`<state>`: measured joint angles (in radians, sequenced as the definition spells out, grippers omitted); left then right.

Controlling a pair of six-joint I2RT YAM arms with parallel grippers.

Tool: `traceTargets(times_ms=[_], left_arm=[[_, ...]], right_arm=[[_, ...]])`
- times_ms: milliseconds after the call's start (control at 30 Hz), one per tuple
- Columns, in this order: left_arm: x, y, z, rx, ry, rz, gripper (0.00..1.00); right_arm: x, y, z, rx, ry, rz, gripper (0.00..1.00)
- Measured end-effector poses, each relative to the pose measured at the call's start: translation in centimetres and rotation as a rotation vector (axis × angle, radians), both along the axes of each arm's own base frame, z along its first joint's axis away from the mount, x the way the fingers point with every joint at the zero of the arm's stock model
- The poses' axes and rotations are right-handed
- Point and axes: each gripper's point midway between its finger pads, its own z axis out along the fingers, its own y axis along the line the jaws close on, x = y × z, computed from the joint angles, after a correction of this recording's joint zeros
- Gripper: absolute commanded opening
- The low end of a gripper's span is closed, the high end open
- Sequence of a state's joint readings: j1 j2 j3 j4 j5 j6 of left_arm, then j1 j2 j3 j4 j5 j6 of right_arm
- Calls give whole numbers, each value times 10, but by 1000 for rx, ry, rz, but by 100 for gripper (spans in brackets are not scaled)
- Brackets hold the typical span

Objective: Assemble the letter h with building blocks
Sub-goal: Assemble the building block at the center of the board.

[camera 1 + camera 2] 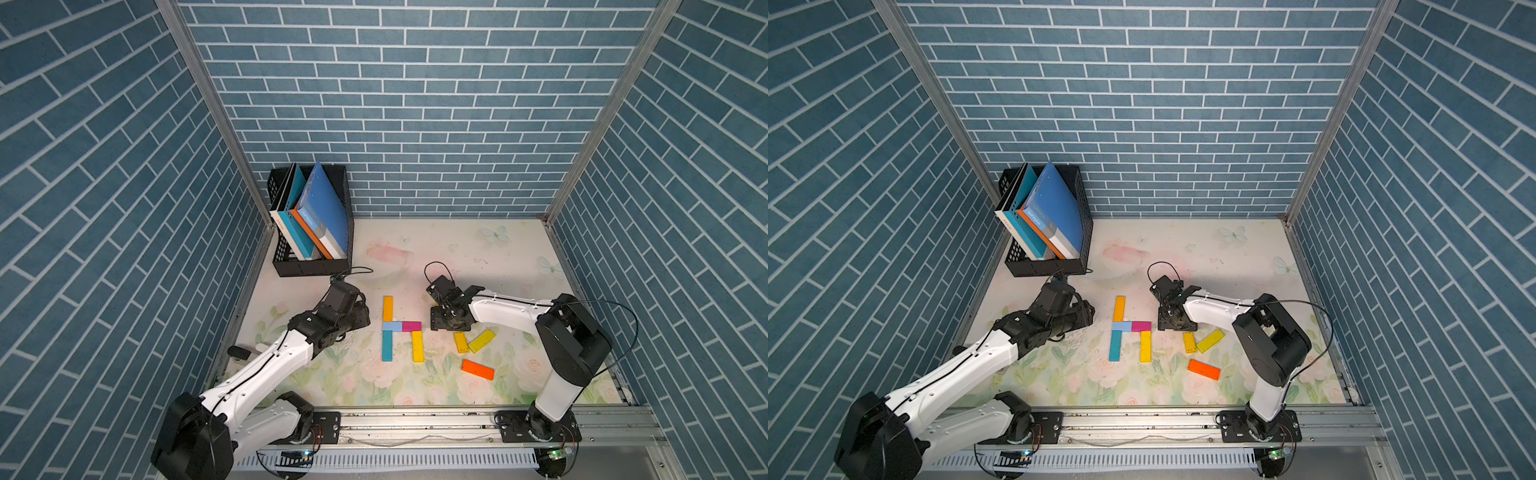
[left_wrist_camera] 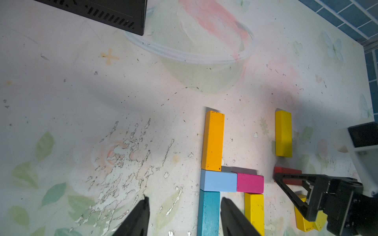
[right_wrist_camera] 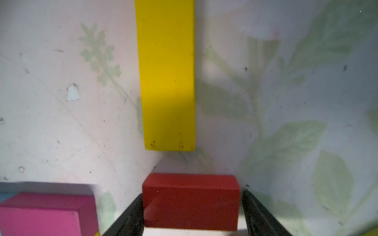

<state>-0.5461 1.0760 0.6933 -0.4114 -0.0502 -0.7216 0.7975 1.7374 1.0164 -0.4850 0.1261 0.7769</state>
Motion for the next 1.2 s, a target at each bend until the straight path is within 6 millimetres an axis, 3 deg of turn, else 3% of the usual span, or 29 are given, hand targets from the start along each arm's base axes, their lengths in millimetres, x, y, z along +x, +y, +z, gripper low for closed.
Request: traceTargets(times_ms=[133,633,733,900,1000,1200], left_arm=[[0,0,-1,1,2,0,61],[-2,2,-10,12,21,0,61],[-2,1,-10,10,17,0,61],[-1,1,-9,9,16,0,61],[-1,1,-9,9,16,0,61],[-1,1,-9,9,16,0,61]], right_arm=[[0,-2,0,-1,0,-4,58],[14,-8,0,-11,-10,-17,57],[14,-7,0,-11,-9,-15,60],[15,-6,-1,-12,-8,-6,72],[18,-3,-1,-12,-11,2,73],[20,-2,-1,-14,-13,5,64]])
